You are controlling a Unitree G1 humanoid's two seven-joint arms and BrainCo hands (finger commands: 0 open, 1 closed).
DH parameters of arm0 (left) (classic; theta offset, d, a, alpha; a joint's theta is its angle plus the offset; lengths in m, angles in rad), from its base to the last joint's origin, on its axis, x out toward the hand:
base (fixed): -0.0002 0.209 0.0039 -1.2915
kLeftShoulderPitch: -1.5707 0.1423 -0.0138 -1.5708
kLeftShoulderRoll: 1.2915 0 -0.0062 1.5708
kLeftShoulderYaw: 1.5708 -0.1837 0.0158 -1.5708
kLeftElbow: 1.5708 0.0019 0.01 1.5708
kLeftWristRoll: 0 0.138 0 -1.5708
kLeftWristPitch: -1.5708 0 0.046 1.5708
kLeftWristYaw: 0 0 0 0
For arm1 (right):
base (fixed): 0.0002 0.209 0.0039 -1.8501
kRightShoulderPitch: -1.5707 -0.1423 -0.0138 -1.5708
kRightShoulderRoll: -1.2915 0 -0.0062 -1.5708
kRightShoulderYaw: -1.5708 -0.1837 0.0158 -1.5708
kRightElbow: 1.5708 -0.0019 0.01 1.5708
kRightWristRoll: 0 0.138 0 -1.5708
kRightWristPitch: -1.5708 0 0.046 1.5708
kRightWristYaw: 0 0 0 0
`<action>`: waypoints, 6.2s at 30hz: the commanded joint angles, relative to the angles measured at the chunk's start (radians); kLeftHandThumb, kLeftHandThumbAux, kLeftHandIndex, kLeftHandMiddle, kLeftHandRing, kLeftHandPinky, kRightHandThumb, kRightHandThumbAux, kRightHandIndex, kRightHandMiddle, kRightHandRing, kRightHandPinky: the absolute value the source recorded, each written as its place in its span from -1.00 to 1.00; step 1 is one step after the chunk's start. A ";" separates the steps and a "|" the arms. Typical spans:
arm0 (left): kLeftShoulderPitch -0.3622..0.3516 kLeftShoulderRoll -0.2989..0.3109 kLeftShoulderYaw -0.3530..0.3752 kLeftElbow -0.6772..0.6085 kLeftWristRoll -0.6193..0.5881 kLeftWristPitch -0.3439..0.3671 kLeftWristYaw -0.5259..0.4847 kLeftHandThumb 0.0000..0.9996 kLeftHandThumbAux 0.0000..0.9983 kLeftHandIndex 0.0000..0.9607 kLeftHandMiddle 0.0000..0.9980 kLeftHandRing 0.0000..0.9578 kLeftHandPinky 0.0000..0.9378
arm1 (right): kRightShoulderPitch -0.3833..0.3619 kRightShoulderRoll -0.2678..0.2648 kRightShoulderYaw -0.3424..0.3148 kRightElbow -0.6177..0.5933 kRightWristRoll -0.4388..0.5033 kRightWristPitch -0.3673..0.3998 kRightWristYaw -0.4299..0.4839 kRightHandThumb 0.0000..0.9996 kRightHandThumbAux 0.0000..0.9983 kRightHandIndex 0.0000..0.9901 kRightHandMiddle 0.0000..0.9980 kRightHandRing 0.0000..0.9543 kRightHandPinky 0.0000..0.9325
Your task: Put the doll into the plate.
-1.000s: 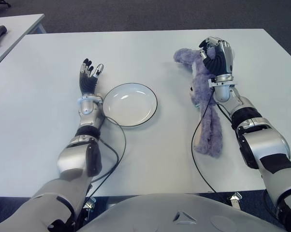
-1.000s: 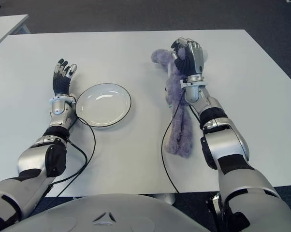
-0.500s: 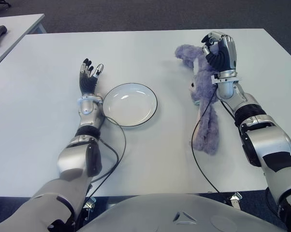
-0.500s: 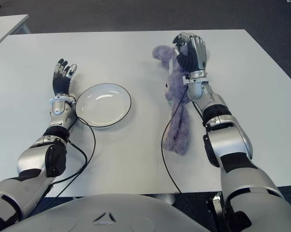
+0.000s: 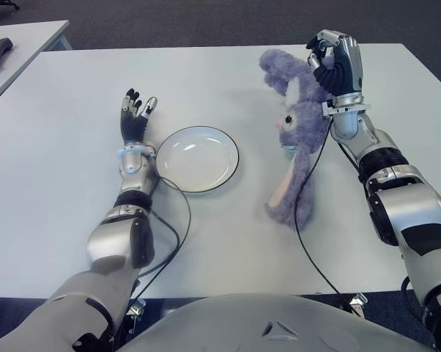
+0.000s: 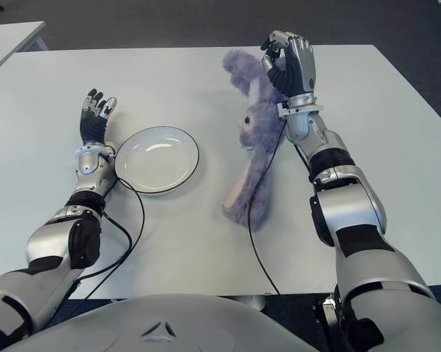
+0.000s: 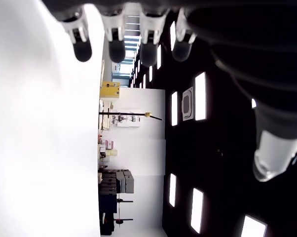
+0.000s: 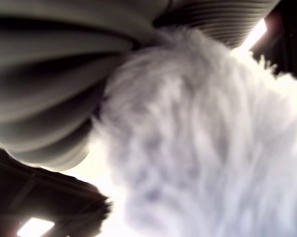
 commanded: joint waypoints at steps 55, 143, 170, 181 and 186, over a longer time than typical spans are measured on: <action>0.269 -0.112 0.009 0.164 -0.017 0.025 0.018 -1.00 0.19 -0.92 -0.81 -0.90 -1.00 | -0.091 -0.078 0.035 -0.070 -0.023 0.068 0.241 0.37 0.44 -0.11 0.63 0.70 0.67; 0.271 -0.113 0.020 0.160 -0.031 0.025 0.003 -1.00 0.15 -0.93 -0.83 -0.92 -1.00 | 0.185 -0.253 0.017 -0.359 0.060 0.039 0.768 -0.63 -0.06 -1.00 -1.00 -1.00 -0.92; 0.276 -0.101 0.023 0.159 -0.031 0.029 0.003 -1.00 0.17 -0.93 -0.84 -0.93 -1.00 | 0.409 -0.308 -0.034 -0.627 0.112 0.167 0.933 -0.56 -0.13 -1.00 -1.00 -0.95 -0.68; 0.272 -0.103 0.026 0.159 -0.035 0.033 0.007 -1.00 0.18 -0.92 -0.83 -0.92 -1.00 | 0.440 -0.293 -0.047 -0.624 0.100 0.185 0.925 -0.51 -0.09 -1.00 -1.00 -0.99 -0.74; 0.270 -0.103 0.031 0.160 -0.039 0.036 0.004 -1.00 0.18 -0.93 -0.82 -0.92 -1.00 | 0.440 -0.288 -0.048 -0.624 0.094 0.198 0.919 -0.49 -0.06 -1.00 -1.00 -0.99 -0.71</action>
